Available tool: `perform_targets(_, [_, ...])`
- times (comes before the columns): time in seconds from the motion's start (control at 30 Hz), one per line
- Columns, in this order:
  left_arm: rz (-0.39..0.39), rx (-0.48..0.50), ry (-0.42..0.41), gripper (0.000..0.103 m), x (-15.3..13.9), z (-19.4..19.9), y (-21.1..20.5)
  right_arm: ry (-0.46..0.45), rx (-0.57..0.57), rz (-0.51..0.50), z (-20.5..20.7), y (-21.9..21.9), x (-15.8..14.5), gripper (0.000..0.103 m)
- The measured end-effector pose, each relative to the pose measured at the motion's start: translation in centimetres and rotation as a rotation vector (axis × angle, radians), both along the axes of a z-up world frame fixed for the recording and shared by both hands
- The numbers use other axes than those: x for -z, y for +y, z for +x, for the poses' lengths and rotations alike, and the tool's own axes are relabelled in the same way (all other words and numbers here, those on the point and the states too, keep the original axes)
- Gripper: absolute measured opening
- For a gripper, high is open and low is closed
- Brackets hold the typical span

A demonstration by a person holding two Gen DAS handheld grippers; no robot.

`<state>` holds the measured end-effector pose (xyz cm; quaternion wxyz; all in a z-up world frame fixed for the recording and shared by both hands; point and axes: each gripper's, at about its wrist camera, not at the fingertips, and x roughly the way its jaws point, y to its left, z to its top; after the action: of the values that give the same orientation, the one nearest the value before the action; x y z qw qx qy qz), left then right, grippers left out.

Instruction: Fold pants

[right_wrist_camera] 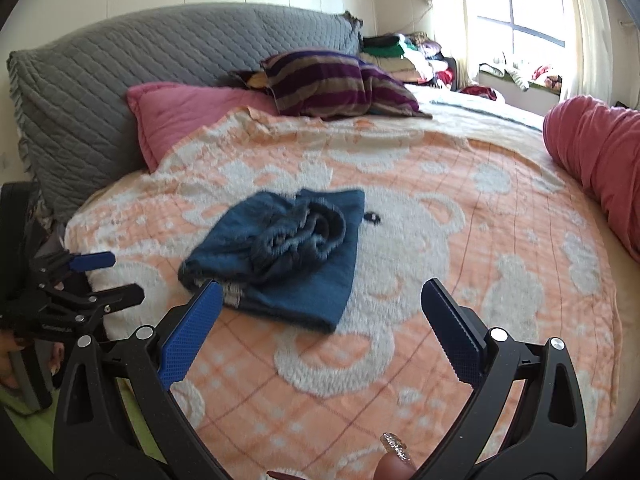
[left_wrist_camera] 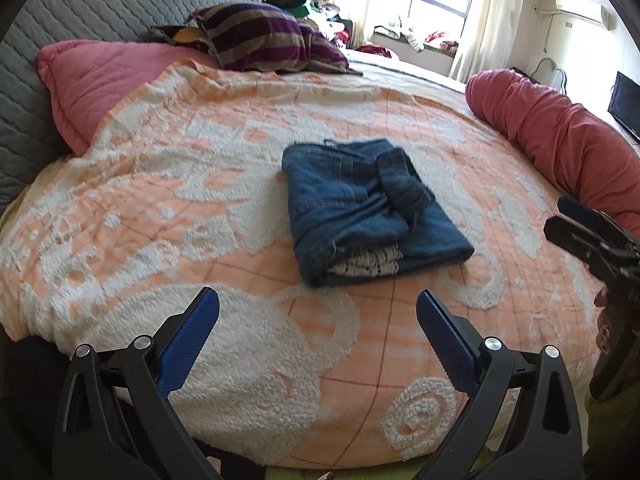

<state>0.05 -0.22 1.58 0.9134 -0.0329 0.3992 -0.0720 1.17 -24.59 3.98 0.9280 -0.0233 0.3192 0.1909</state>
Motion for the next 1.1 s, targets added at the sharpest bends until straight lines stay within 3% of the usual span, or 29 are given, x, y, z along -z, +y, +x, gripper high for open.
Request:
perform_targets(0.23, [0.004, -0.009, 0.021, 0.098, 1.0, 0.2, 0.0, 0.008, 0.048, -0.025, -0.1, 0.4, 2.2, 0.094])
perform_targets(0.4, [-0.004, -0.024, 0.022, 0.098, 1.3, 0.4, 0.2, 0.062, 0.052, -0.011, 0.5, 0.4, 3.6, 0.094])
perform_targets(1.1, [-0.014, -0.037, 0.013, 0.098, 1.2, 0.4, 0.5, 0.047, 0.028, -0.002, 0.5, 0.8, 3.1, 0.094])
